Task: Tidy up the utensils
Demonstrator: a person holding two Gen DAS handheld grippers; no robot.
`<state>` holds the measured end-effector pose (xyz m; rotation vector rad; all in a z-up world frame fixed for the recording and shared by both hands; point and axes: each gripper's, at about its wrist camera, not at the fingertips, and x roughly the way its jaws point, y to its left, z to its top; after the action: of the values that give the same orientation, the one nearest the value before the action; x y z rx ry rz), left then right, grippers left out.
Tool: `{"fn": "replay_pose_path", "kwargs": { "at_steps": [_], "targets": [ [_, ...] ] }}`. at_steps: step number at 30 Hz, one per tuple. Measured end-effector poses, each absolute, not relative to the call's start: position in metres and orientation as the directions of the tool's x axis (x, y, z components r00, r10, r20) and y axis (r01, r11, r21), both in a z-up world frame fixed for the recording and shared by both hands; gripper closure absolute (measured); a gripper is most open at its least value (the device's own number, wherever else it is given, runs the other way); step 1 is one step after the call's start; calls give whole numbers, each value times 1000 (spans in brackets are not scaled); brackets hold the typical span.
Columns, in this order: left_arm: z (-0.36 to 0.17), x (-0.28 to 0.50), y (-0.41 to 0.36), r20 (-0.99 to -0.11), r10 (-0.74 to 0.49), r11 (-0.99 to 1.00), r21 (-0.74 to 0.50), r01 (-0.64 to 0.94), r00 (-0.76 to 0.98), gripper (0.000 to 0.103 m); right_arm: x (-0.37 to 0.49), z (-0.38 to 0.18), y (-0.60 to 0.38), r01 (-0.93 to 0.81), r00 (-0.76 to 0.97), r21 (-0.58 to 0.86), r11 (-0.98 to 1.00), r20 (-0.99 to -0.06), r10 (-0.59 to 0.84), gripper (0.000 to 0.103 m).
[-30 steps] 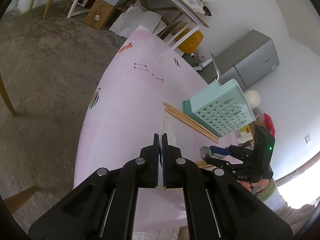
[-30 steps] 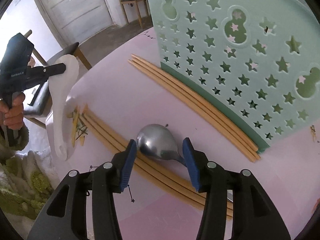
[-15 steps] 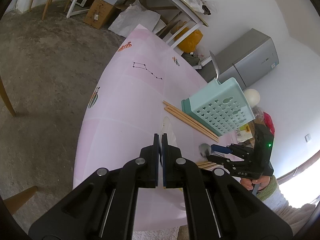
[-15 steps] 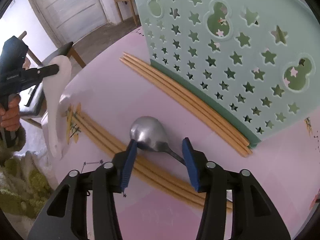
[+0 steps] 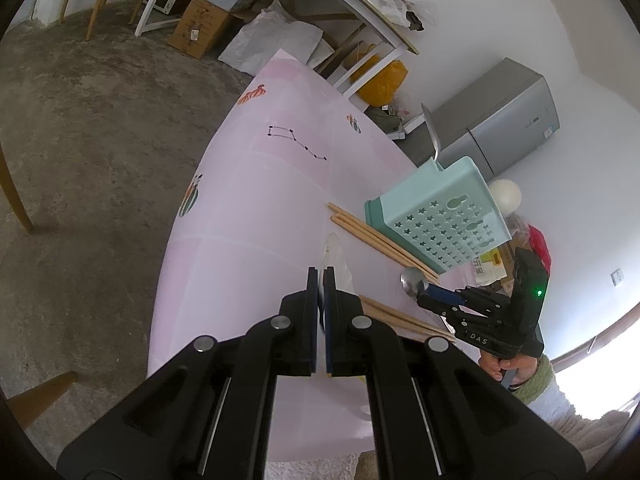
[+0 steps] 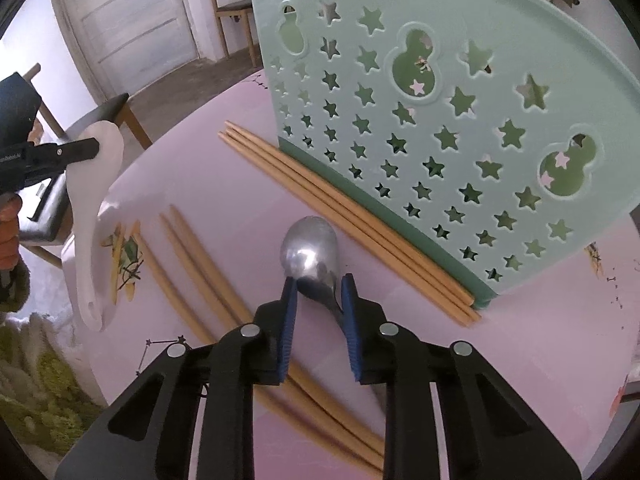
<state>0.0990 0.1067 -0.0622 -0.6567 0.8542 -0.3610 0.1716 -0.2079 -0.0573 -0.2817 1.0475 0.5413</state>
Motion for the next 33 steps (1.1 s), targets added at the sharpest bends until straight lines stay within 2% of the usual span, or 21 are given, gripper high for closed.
{"fn": "replay_pose_path", "kwargs": {
  "at_steps": [3, 5, 7, 23, 25, 33],
  "targets": [
    [-62, 99, 107, -575, -539, 748, -662, 37, 615, 102, 166, -56, -204, -558, 426, -31, 829, -869, 254, 88],
    [-62, 99, 107, -575, -539, 748, -662, 36, 615, 102, 160, -54, -198, -567, 460, -89, 819, -859, 224, 96],
    [-62, 99, 107, -576, -539, 748, -662, 36, 615, 102, 153, -53, -189, -576, 501, -172, 799, -847, 179, 98],
    [-61, 99, 108, -574, -543, 745, -666, 38, 613, 102, 153, -61, -173, -525, 547, -225, 821, -828, 123, 93],
    [-60, 98, 107, -574, -543, 746, -665, 38, 612, 102, 154, -64, -172, -503, 574, -255, 826, -812, 99, 99],
    [-53, 94, 105, -566, -531, 757, -651, 53, 631, 102, 148, -54, -175, -461, 634, -266, 847, -766, 104, 101]
  ]
}}
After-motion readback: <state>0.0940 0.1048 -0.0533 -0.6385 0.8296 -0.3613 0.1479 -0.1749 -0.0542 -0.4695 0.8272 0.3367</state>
